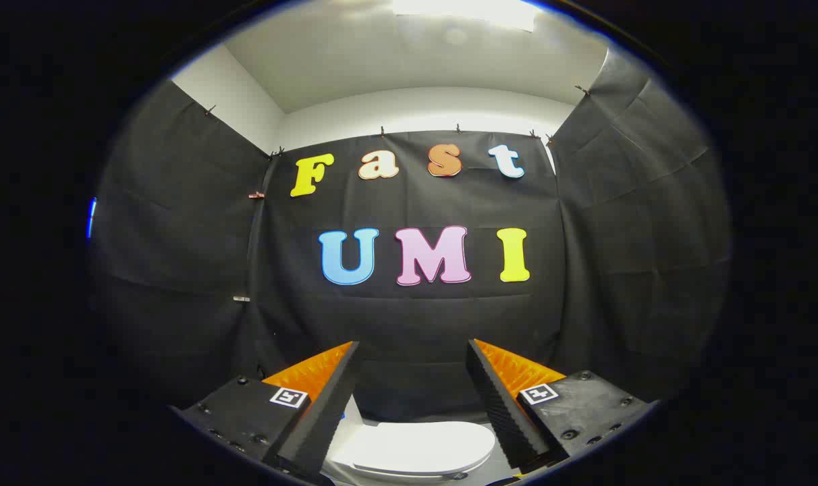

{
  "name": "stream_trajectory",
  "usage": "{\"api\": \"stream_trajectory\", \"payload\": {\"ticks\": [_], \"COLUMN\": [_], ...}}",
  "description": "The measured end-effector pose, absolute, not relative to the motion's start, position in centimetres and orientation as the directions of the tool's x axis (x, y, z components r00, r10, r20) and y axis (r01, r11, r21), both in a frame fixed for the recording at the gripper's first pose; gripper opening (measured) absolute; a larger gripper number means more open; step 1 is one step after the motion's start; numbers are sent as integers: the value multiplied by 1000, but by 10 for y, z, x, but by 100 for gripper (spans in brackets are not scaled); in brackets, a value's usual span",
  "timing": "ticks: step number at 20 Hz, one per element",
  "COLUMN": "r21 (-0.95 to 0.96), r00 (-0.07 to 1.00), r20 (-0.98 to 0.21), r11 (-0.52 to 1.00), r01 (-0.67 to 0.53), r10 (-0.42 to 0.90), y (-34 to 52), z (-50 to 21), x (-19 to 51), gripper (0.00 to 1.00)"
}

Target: Open the toilet lid.

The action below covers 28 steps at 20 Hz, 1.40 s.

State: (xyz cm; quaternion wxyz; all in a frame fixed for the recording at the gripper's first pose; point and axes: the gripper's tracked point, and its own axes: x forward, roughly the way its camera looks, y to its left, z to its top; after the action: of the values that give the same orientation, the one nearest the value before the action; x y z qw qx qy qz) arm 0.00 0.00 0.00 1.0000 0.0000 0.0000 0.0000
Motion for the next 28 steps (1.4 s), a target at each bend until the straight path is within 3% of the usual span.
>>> {"api": "stream_trajectory", "payload": {"ticks": [28], "r21": [2], "r00": [996], "r20": [-79], "r11": [999], "r01": [42], "r10": [-42], "y": [-12], "z": [-25], "x": [14], "gripper": [98]}}
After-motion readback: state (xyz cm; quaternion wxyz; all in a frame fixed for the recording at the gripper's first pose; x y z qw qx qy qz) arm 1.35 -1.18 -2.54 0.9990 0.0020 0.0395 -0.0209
